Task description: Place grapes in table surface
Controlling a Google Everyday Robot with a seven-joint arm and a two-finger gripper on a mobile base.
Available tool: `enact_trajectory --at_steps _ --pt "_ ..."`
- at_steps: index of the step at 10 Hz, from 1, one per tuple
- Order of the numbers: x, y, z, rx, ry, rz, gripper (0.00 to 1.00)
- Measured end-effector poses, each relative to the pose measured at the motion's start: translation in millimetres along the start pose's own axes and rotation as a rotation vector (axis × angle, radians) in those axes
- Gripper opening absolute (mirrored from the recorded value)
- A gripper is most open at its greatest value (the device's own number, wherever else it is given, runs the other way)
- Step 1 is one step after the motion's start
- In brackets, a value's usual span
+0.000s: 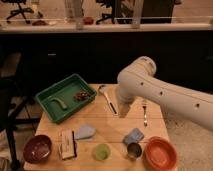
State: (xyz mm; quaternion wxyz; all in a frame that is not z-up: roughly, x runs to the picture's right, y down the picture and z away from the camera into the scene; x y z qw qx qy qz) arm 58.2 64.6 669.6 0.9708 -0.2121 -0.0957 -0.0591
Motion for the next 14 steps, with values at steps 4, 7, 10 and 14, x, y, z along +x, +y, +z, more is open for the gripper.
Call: enact_trajectory --at_steps 4,7,10,14 --pt "-6.2 -1.8 1.4 -0.004 -0.012 -0.017 0.80" --pt "-4.9 -2.3 1.3 0.019 -0.016 0.012 0.80" --pt "-23.9 -24.9 7.7 0.079 -0.037 0.052 0.80" --pt "-75.7 -85.6 32.3 0.110 -0.073 0.053 0.80"
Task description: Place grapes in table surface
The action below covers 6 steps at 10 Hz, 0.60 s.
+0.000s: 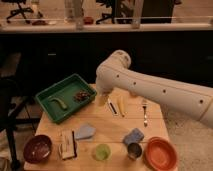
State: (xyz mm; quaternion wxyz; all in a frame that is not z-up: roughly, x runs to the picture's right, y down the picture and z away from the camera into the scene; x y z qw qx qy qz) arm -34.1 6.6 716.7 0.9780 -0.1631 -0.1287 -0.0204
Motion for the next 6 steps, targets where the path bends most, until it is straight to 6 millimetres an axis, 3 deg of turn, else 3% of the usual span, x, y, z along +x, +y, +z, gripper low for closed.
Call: enact_trajectory --at_steps 5,6 --pt "-19.6 -28.0 30.3 0.041 -0.001 0.048 0.80" --pt "-23.9 -34.7 48.9 0.054 0.001 0.087 0.80"
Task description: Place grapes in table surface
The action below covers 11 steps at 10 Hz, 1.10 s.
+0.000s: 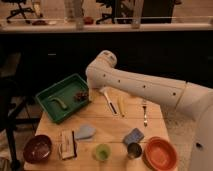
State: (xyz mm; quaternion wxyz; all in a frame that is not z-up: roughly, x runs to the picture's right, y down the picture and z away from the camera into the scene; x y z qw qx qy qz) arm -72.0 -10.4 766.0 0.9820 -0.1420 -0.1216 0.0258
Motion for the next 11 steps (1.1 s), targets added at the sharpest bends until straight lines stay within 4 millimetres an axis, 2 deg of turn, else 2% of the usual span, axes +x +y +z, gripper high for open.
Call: enact_trajectory --at_steps 3,6,11 --pt "-18.5 -10.8 30.8 -0.006 -0.016 0.014 0.80" --pt "-22.0 -17.1 51.7 -0.008 -0.046 0.023 0.80" --pt "-23.4 -15.8 51.1 -0.005 -0.052 0.023 0.80"
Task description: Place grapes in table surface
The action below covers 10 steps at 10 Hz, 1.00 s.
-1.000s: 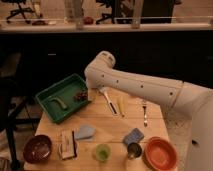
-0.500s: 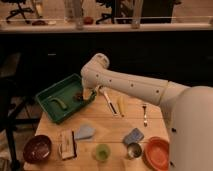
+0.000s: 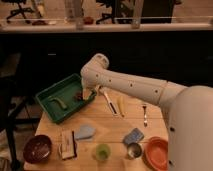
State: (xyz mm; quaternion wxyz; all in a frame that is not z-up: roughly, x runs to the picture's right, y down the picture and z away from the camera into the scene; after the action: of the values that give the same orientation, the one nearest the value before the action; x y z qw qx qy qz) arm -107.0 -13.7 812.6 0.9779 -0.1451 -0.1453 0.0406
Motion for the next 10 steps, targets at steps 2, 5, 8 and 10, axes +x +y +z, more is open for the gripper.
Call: enact_trajectory --at_steps 2,5,8,10 --pt "1.5 2.9 1.0 0.064 -0.053 0.077 0.80" --pt "-18.7 2.8 18.8 0.114 -0.114 0.144 0.80" --pt "-31.4 -3.9 36.7 0.121 -0.142 0.139 0.80" --pt "-36.1 -9.2 57.6 0.098 -0.158 0.128 0.80"
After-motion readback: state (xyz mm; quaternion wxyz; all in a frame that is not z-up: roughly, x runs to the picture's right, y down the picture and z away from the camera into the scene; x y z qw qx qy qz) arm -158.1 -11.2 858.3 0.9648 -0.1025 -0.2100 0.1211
